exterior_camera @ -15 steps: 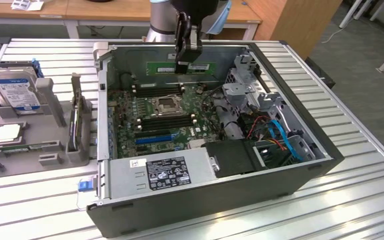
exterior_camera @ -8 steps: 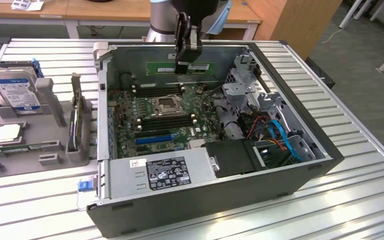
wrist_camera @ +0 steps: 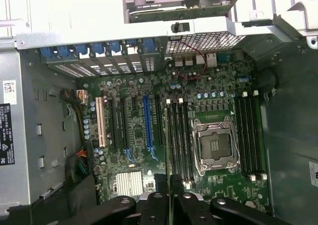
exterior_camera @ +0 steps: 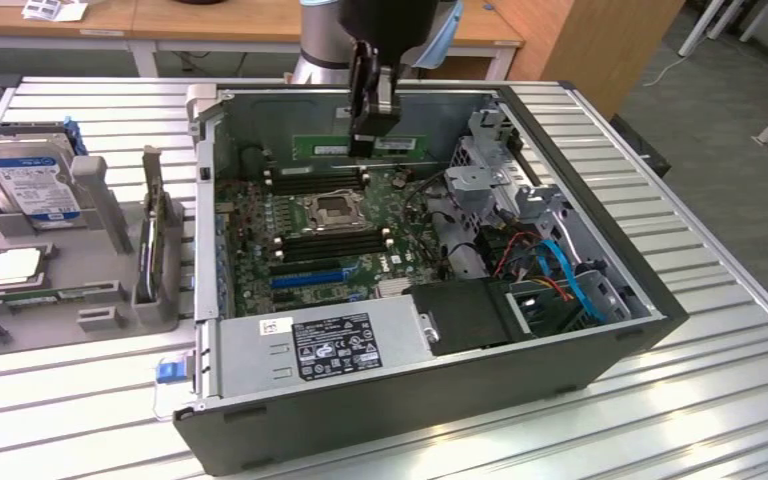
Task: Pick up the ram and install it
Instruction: 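Insert the ram into the slot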
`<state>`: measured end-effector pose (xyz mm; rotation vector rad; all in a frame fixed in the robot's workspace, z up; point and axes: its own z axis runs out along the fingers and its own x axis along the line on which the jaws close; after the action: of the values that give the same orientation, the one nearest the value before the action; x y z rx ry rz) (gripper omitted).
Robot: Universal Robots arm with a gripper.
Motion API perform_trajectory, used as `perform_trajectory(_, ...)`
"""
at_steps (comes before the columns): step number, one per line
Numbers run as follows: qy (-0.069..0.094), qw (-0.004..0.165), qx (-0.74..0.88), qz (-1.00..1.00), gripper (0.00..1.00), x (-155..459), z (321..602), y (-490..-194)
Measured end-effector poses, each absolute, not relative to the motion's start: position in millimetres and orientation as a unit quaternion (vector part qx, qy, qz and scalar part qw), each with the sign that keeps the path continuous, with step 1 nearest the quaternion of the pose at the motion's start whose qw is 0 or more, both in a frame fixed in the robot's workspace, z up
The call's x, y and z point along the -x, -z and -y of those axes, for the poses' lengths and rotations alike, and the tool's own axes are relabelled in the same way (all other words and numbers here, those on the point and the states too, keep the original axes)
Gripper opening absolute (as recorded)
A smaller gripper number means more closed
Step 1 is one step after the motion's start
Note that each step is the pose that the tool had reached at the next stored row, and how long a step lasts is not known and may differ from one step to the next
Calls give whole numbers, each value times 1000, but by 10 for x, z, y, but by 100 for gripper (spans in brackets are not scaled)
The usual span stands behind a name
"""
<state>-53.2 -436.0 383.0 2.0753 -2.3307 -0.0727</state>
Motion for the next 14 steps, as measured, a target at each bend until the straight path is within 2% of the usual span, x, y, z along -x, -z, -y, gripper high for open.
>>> perform_trajectory(14, 23, 10, -665, 747, 14, 532, 4360, -3576)
